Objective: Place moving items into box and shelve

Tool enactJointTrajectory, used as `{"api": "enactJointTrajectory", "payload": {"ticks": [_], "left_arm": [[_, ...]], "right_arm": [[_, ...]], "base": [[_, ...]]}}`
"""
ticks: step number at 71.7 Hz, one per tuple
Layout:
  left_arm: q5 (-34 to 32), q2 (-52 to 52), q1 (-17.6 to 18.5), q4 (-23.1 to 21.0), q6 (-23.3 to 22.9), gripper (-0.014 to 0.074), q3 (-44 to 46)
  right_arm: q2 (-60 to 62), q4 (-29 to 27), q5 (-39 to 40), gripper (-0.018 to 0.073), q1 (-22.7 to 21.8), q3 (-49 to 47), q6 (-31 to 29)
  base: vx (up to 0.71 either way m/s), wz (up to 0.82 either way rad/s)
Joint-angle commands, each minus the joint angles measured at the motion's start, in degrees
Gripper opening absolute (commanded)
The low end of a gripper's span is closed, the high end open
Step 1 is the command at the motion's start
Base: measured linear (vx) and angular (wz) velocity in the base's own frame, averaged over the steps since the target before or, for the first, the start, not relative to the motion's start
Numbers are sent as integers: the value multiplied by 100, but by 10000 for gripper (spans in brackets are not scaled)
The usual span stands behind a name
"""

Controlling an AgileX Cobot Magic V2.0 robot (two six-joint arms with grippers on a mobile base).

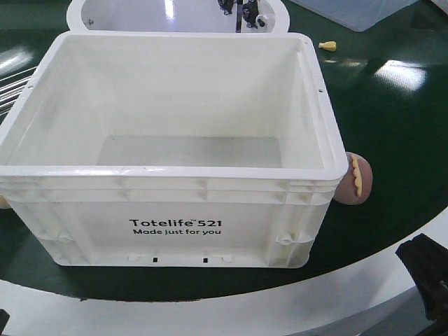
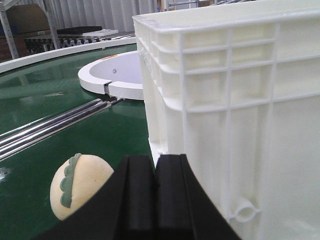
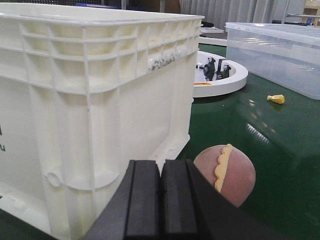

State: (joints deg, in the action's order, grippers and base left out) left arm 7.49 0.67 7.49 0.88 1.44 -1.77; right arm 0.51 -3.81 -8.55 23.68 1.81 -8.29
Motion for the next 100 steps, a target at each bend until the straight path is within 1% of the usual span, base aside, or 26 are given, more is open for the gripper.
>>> {"api": "enactJointTrajectory", "payload": {"ticks": [1, 100], "left_arm": [[-534, 95, 27, -14, -10, -26, -91], [-532, 95, 27, -20, -39, -26, -91]], "right_arm": [[40, -1, 482, -15, 0, 17, -44], [40, -1, 482, -15, 0, 17, -44]], "base": [[0, 0], [0, 0]]}}
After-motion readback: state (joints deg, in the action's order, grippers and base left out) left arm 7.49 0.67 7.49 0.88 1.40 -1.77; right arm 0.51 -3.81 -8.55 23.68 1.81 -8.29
